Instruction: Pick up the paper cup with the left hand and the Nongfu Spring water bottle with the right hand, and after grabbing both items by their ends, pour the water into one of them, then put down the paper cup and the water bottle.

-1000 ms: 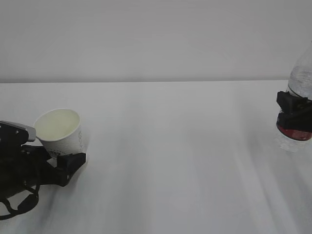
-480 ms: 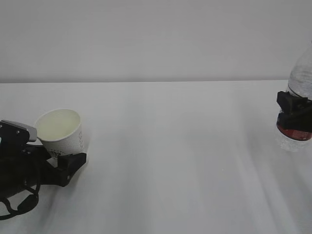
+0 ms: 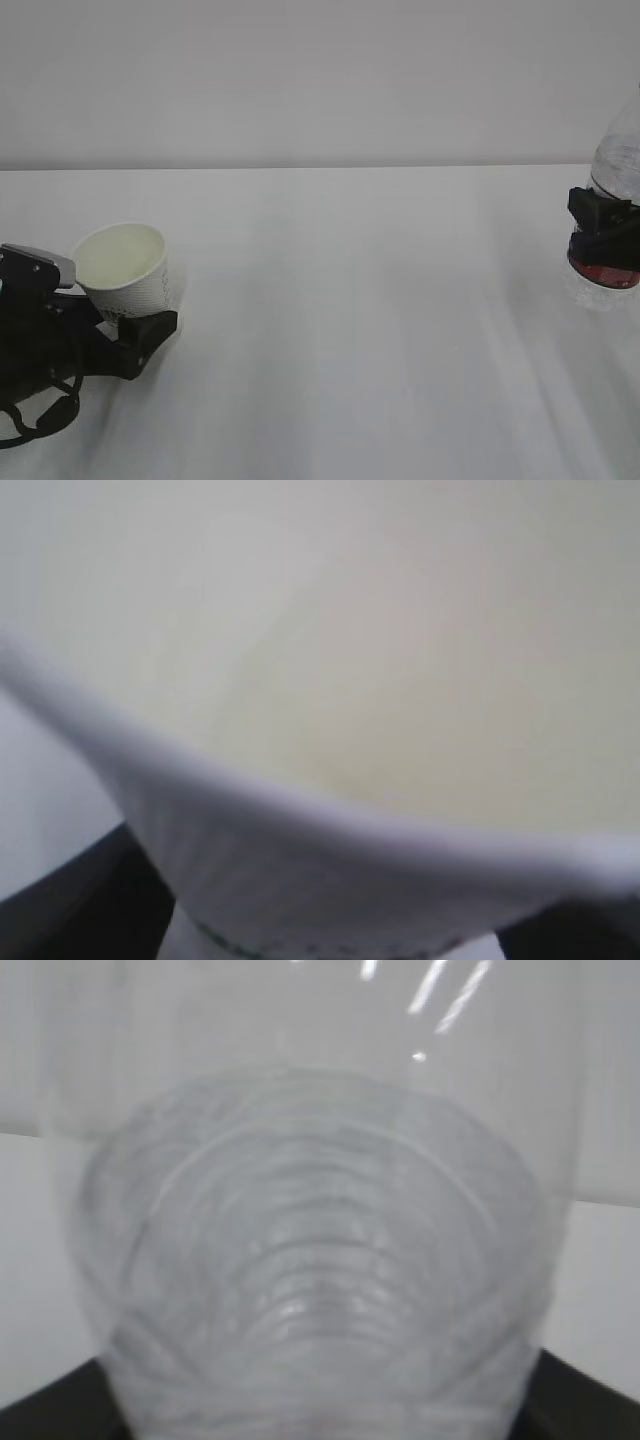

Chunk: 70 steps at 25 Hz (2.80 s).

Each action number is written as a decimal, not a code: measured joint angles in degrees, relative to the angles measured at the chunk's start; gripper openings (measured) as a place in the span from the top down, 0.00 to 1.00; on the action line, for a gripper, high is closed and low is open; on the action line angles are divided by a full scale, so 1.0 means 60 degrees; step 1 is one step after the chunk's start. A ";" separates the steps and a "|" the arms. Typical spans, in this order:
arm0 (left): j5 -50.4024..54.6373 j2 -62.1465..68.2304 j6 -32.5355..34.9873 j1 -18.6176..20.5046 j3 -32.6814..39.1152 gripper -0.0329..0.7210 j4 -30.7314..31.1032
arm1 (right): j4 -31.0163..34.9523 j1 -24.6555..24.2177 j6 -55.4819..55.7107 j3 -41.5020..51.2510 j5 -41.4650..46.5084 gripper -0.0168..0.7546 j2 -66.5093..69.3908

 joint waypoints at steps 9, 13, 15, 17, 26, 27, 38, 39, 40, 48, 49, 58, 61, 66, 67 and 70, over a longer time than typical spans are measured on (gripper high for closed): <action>0.0000 -0.0132 0.0000 -0.0020 -0.0344 0.04 0.0000 | 0.0000 0.0000 0.0000 0.0000 0.0000 0.39 0.0000; 0.0000 -0.0132 0.0000 -0.0020 -0.0367 0.04 0.0000 | 0.0000 0.0000 0.0000 0.0000 0.0000 0.39 0.0000; 0.0000 -0.0132 0.0000 -0.0020 -0.0388 0.04 0.0000 | 0.0000 0.0000 0.0000 0.0000 0.0000 0.39 0.0000; 0.0000 -0.0132 0.0000 -0.0020 -0.0395 0.05 0.0020 | 0.0000 0.0000 0.0000 0.0000 0.0000 0.39 0.0000; -0.0004 -0.0136 0.0009 -0.0020 -0.0395 0.23 0.0080 | 0.0000 0.0000 0.0000 0.0000 0.0000 0.39 0.0000; -0.0004 -0.0136 0.0009 -0.0020 -0.0395 0.24 0.0096 | 0.0000 0.0000 0.0000 0.0000 0.0000 0.39 0.0000; -0.0004 -0.0136 0.0009 -0.0037 -0.0395 0.25 0.0768 | 0.0000 0.0000 -0.0021 0.0000 0.0000 0.39 0.0000; -0.0004 -0.0136 0.0022 -0.0037 -0.0395 0.25 0.0848 | 0.0000 0.0000 -0.0021 0.0000 0.0000 0.39 0.0000; -0.0004 -0.0136 0.0022 -0.0037 -0.0395 0.25 0.0926 | 0.0000 0.0000 -0.0028 0.0000 0.0000 0.39 0.0000; -0.0004 -0.0136 -0.0374 -0.0054 -0.1044 0.25 0.2193 | 0.0000 0.0000 -0.0154 0.0000 -0.0008 0.39 0.0000; -0.0004 -0.0136 -0.0528 -0.0054 -0.1176 0.25 0.2333 | 0.0000 0.0000 -0.0154 0.0000 -0.0008 0.39 0.0000; -0.0004 -0.0136 -0.0925 -0.0054 -0.1595 0.25 0.2965 | 0.0000 0.0000 -0.0173 0.0000 -0.0008 0.39 0.0000; 0.0013 -0.0136 -0.1081 -0.0054 -0.1788 0.25 0.3514 | 0.0000 0.0000 -0.0190 0.0000 -0.0008 0.39 0.0000; 0.0013 -0.0136 -0.1609 -0.0195 -0.2291 0.25 0.4002 | 0.0000 0.0000 -0.0190 0.0000 -0.0008 0.39 0.0000; 0.0013 -0.0136 -0.1661 -0.0268 -0.2377 0.25 0.4023 | 0.0000 0.0000 -0.0190 0.0000 -0.0008 0.39 0.0000; 0.0013 -0.0136 -0.1787 -0.0641 -0.2700 0.25 0.4062 | 0.0000 0.0000 -0.0190 0.0000 -0.0008 0.39 0.0000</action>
